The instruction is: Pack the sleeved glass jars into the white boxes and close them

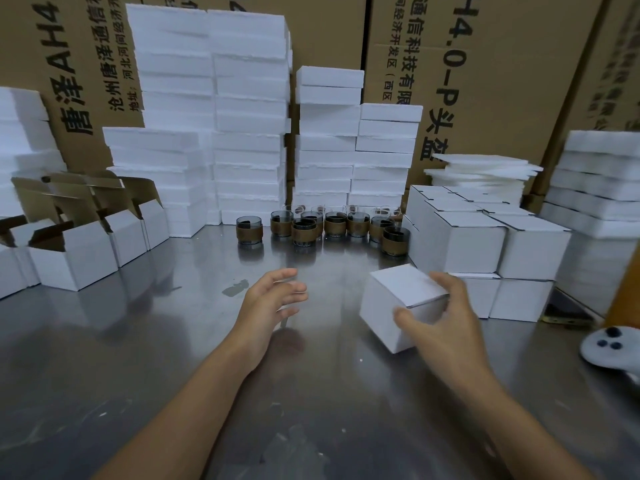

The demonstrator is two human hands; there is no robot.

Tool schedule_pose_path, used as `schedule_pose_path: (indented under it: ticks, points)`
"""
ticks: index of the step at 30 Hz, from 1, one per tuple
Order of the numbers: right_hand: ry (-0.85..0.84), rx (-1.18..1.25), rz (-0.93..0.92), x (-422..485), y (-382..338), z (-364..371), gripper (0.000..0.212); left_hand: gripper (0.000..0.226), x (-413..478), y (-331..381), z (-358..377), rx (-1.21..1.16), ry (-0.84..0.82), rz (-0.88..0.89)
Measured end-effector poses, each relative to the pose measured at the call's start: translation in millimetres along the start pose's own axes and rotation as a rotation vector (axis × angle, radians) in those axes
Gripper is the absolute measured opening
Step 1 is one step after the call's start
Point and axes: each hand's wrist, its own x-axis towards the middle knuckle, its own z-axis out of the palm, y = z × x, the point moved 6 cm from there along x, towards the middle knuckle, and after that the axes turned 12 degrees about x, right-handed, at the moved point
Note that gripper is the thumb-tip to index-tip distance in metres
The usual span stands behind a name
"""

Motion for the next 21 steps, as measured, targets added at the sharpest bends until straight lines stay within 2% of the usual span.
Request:
schedule_pose_path:
  ticks: [6, 11, 16, 21]
  points:
    - [0.189, -0.006, 0.004, 19.2, -0.2, -78.2, 0.064, 0.017, -1.6, -1.3, 2.1, 0.003, -0.007, -0.007]
    - [0.260, -0.070, 0.039, 28.7, 8.4, -116.0, 0.066, 0.016, -1.3, 0.3, 1.7, -0.025, 0.006, -0.007]
    - [0.367, -0.186, 0.067, 32.2, 21.0, -139.9, 0.071, 0.017, -0.8, 0.0, 4.0, 0.000, -0.010, -0.005]
    - [0.390, -0.227, 0.107, 34.1, 34.8, -140.1, 0.073, 0.017, -1.7, -0.2, 3.4, 0.012, -0.010, 0.000]
